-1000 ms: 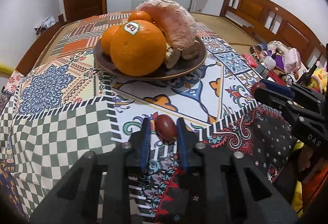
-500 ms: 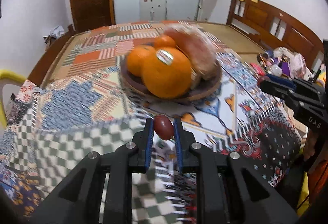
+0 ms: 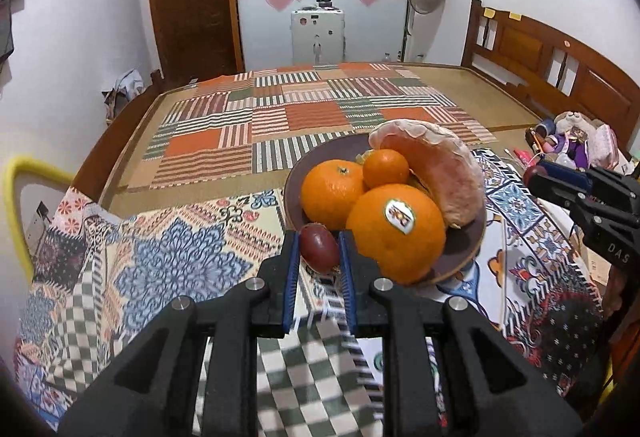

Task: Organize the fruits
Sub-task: 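Drop the red dates onto the plate with both tools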

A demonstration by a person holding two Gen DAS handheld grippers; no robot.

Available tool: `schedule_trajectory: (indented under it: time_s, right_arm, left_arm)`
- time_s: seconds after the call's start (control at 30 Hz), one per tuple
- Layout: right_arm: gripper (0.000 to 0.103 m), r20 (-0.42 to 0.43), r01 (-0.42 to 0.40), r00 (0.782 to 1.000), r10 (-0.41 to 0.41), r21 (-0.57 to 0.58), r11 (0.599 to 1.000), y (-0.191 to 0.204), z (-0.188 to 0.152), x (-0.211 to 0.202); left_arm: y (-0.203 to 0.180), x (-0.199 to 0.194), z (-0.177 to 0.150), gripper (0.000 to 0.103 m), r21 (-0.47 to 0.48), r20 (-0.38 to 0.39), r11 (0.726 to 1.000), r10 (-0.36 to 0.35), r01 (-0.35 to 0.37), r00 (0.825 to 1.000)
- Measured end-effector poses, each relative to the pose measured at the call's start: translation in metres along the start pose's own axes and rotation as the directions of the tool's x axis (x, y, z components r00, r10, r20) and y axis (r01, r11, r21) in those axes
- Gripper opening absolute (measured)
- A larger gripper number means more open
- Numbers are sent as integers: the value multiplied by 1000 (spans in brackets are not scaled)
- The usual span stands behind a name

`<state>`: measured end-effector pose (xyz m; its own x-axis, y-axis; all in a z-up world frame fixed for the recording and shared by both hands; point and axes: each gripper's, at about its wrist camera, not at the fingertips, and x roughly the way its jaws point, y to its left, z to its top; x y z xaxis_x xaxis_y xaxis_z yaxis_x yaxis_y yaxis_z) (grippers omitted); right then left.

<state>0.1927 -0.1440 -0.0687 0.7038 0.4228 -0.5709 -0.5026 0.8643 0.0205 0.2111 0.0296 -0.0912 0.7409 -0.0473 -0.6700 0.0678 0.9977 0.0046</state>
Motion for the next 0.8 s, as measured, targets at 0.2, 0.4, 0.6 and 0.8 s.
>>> schedule_trajectory:
  time_s: [0.2, 0.4, 0.6, 0.8]
  right_arm:
    - [23, -35, -2, 999, 2, 10, 1000, -9, 9, 23]
    - [23, -62, -17, 998, 18, 16, 1000, -9, 12, 39]
    - [23, -79, -23, 997, 23, 9, 1000, -2, 11, 45]
    - [25, -100, -39, 994, 40, 13, 999, 0, 12, 51]
  left_arm:
    - [5, 16, 11, 19, -13, 2, 1000, -8, 8, 1000]
    - [-1, 22, 17, 19, 5, 9, 1000, -19, 19, 1000]
    - [4, 26, 16, 19, -21, 1, 999, -34, 34, 999]
    - [4, 26, 17, 20, -20, 0, 999, -37, 37, 999]
